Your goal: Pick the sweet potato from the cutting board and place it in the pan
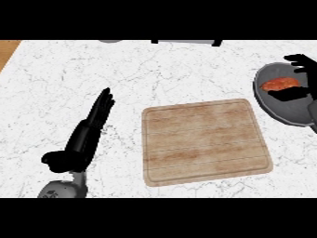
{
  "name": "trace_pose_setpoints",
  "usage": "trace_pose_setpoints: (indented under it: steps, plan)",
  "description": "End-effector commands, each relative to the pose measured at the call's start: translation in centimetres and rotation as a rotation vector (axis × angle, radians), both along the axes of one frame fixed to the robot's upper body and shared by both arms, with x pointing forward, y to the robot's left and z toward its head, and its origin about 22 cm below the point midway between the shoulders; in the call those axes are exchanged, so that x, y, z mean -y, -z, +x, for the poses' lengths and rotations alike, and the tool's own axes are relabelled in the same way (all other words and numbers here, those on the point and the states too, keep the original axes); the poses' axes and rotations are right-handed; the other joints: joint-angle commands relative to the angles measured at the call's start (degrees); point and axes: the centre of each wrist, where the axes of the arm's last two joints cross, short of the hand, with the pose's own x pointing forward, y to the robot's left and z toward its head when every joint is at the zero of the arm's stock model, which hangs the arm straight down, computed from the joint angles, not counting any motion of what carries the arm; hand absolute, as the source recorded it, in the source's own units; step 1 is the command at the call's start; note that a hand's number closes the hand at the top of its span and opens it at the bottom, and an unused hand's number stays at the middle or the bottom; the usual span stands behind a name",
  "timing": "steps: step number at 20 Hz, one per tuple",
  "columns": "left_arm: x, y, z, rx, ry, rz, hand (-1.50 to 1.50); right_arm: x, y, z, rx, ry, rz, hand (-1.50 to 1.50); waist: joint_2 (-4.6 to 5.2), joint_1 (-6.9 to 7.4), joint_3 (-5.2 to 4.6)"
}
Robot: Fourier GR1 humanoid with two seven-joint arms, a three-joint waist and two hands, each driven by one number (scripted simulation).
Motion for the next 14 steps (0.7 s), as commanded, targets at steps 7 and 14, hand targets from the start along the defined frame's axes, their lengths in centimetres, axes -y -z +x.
trace_pose_setpoints:
  steps: [7,14]
  plan:
    - [-0.4,-0.1,-0.4,-0.004,-0.012,0.018,0.00,-0.9,-0.2,1.0,0.231,-0.060,0.237,-1.50,-0.20,-0.08,0.16]
    - [0.3,0.7,-0.7,-0.016,-0.035,0.004,0.00,3.0,-1.0,-0.4,0.289,-0.031,0.470,-1.50,-0.71,-1.72,-0.02]
